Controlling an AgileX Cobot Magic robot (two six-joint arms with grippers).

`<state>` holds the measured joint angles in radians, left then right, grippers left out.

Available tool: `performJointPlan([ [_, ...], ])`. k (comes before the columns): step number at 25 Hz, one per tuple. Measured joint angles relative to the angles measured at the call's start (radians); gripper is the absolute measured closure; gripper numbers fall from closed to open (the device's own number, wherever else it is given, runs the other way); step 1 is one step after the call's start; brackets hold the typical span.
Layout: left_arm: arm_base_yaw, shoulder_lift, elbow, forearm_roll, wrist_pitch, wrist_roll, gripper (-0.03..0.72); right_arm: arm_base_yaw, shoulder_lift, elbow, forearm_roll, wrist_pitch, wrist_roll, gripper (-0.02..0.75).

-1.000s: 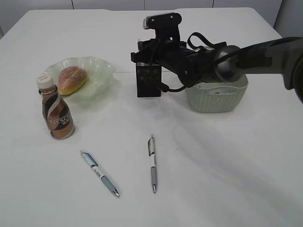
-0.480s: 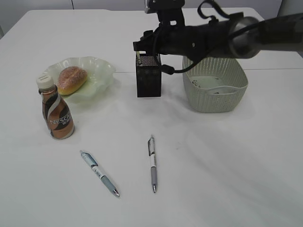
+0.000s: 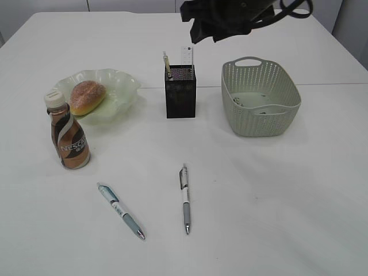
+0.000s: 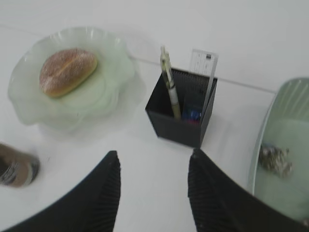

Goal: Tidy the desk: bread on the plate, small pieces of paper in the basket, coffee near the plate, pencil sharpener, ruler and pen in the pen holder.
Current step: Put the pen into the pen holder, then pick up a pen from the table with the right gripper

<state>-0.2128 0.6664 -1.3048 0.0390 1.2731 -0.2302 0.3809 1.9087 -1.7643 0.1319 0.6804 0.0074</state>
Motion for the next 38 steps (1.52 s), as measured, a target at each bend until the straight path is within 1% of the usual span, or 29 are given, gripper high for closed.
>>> performJointPlan([
  [2, 0.0, 0.0, 0.0, 0.0, 0.0, 0.0, 0.325, 0.0, -0.044, 0.0, 0.012, 0.142, 0.0, 0.363],
  [6, 0.0, 0.0, 0.0, 0.0, 0.0, 0.0, 0.326, 0.0, -0.12, 0.0, 0.04, 0.368, 0.002, 0.363],
  [9, 0.0, 0.0, 0.0, 0.0, 0.0, 0.0, 0.326, 0.0, -0.148, 0.0, 0.057, 0.512, 0.002, 0.363],
  [10, 0.0, 0.0, 0.0, -0.002, 0.0, 0.0, 0.326, 0.0, -0.15, 0.0, 0.063, 0.534, 0.005, 0.363],
  [14, 0.0, 0.0, 0.0, -0.009, 0.0, 0.0, 0.326, 0.026, -0.15, 0.0, 0.07, 0.554, 0.055, 0.363],
  [19, 0.0, 0.0, 0.0, -0.015, 0.0, 0.0, 0.326, 0.115, -0.128, 0.0, 0.084, 0.556, 0.125, 0.363],
  [22, 0.0, 0.0, 0.0, -0.015, 0.0, 0.0, 0.326, 0.149, -0.083, 0.0, 0.098, 0.557, 0.132, 0.363],
  [27, 0.0, 0.0, 0.0, -0.051, 0.0, -0.006, 0.327, 0.154, 0.018, 0.0, 0.102, 0.557, 0.142, 0.363],
  [30, 0.0, 0.0, 0.0, -0.065, 0.0, -0.009, 0.327, 0.154, 0.072, 0.0, 0.092, 0.557, 0.201, 0.363],
  [32, 0.0, 0.0, 0.0, -0.075, 0.0, -0.009, 0.326, 0.154, 0.096, 0.0, 0.065, 0.557, 0.254, 0.363],
  [36, 0.0, 0.0, 0.0, -0.082, 0.0, -0.01, 0.327, 0.154, 0.135, 0.0, -0.025, 0.555, 0.369, 0.363],
  [37, 0.0, 0.0, 0.0, -0.082, 0.0, -0.01, 0.327, 0.154, 0.143, 0.0, -0.035, 0.553, 0.383, 0.343],
  [38, 0.0, 0.0, 0.0, -0.082, 0.0, -0.01, 0.327, 0.154, 0.153, 0.0, -0.038, 0.553, 0.395, 0.347],
])
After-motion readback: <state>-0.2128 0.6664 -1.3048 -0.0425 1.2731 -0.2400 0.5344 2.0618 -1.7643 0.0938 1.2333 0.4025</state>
